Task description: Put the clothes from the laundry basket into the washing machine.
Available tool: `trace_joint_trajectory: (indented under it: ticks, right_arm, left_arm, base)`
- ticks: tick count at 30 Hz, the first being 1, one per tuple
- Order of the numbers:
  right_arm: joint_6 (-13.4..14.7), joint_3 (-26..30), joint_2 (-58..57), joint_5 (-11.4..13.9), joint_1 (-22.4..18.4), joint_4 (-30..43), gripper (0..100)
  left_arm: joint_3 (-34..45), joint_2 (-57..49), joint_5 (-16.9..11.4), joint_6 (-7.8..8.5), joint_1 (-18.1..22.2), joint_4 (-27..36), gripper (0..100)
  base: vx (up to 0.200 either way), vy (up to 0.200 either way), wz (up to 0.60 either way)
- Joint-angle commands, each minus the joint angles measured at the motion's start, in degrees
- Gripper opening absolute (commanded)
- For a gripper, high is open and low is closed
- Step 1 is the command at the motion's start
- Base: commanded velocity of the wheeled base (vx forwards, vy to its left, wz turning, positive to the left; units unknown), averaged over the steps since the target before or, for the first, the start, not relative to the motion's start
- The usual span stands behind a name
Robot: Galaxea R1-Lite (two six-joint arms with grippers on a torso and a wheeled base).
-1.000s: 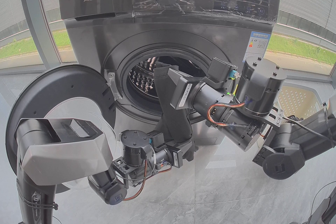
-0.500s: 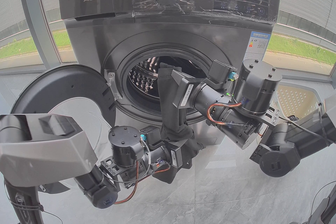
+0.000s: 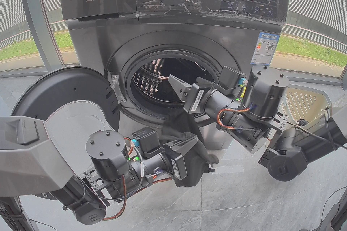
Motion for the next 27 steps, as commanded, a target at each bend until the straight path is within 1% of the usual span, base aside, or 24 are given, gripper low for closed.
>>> trace_joint_trajectory:
  ticks: [1, 4, 7, 8, 9, 10, 12, 16, 18, 23, 27]
  right_arm:
    - [0.1, 0.5, -0.9, 0.0, -2.2, 0.5, 100]
    - [-0.3, 1.9, -2.6, -0.1, -4.7, 1.1, 100]
    - [-0.5, 3.3, -3.6, -0.2, -6.4, 2.1, 100]
    - [-0.6, 4.5, -4.3, -0.2, -7.5, 3.6, 100]
    - [-0.6, 4.7, -4.4, -0.2, -7.6, 3.8, 100]
    - [-0.8, 7.4, -5.9, -0.3, -9.1, 6.7, 100]
    - [-1.8, 10.4, -7.0, -0.1, -10.5, 9.4, 100]
    - [-2.8, 16.7, -6.5, 0.4, -11.6, 9.6, 100]
    - [-2.9, 18.6, -6.1, 1.5, -11.9, 9.5, 100]
    - [-3.0, 21.1, -3.8, 4.9, -12.4, 9.5, 100]
    - [-3.7, 22.5, -1.5, 8.4, -12.8, 9.4, 100]
  left_arm:
    - [-1.3, -1.1, 0.4, -0.12, 1.2, -0.1, 0]
    - [-2.0, -1.3, 0.6, -0.03, 4.1, -0.1, 0]
    - [-2.4, -1.3, 1.0, -0.03, 5.3, -0.1, 0]
    - [-2.5, -1.3, 1.5, 0.06, 5.9, -0.1, 0]
    - [-2.5, -1.3, 1.5, 0.06, 6.0, -0.1, 0]
    - [-2.4, -1.6, 2.1, 0.06, 6.2, -0.2, 0]
    - [-2.4, -2.2, 2.6, 0.06, 6.4, -0.2, 0]
    - [-2.2, -4.6, 2.6, 0.06, 6.8, -0.1, 0]
    - [-2.2, -5.9, 2.4, 0.06, 6.7, -0.1, 0]
    - [-1.9, -8.4, 2.3, 0.06, 6.5, -0.1, 0]
    - [-2.3, -10.4, 1.9, 0.06, 6.4, 0.2, 0]
  base:
    - [0.000, 0.000, 0.00]
    - [0.000, 0.000, 0.00]
    - [0.000, 0.000, 0.00]
    - [0.000, 0.000, 0.00]
    - [0.000, 0.000, 0.00]
    - [0.000, 0.000, 0.00]
    - [0.000, 0.000, 0.00]
    - [0.000, 0.000, 0.00]
    - [0.000, 0.000, 0.00]
    - [0.000, 0.000, 0.00]
    - [0.000, 0.000, 0.00]
